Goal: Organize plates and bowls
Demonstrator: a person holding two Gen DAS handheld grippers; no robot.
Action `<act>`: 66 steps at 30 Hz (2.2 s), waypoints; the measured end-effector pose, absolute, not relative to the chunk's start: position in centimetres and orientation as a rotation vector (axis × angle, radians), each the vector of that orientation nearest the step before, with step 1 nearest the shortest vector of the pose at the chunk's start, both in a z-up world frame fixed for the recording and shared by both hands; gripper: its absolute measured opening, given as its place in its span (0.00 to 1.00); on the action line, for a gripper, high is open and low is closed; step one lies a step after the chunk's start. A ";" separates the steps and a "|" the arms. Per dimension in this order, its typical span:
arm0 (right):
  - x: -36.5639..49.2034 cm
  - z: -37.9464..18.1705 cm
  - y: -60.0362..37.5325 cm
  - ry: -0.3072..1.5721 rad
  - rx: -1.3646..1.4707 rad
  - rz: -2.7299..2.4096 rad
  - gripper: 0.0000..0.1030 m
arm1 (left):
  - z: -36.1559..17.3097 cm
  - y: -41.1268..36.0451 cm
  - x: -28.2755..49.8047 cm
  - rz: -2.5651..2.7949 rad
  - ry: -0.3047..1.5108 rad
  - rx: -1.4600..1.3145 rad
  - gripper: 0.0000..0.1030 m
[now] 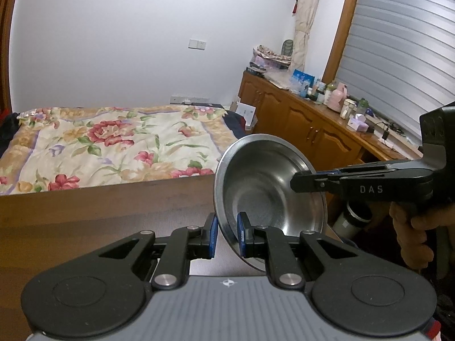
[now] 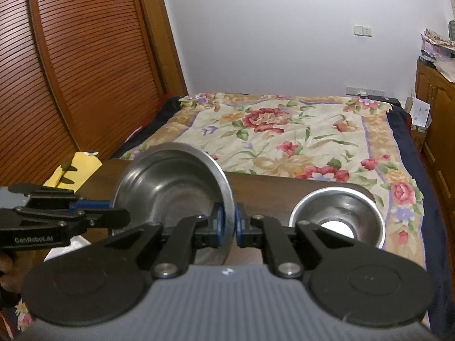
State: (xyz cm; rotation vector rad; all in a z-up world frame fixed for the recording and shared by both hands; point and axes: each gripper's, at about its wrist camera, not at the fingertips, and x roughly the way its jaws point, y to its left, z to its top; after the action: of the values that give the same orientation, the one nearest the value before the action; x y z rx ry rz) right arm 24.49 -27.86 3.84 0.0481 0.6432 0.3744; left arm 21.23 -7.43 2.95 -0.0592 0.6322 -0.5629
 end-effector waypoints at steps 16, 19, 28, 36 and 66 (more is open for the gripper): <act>19.7 2.1 -26.5 0.682 0.058 0.423 0.10 | 1.5 -5.4 15.7 -0.589 0.667 -0.045 0.16; 18.8 1.4 -26.6 0.694 0.070 0.428 0.10 | 0.9 -5.2 14.7 -0.597 0.675 -0.041 0.16; 16.8 -0.8 -26.4 0.720 0.080 0.423 0.11 | -1.4 -5.5 13.0 -0.582 0.698 0.001 0.16; 15.6 -1.4 -25.4 0.708 0.029 0.423 0.11 | -2.5 -5.2 12.3 -0.562 0.710 0.026 0.16; 15.8 -3.5 -24.7 0.682 -0.071 0.376 0.13 | -3.9 -6.4 12.0 -0.529 0.691 0.066 0.16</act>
State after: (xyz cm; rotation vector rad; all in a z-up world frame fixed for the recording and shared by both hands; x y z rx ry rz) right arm 15.77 -24.72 -3.51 -0.0711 0.6824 0.3759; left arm 12.01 -6.39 -3.88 0.0662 0.6913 -0.5294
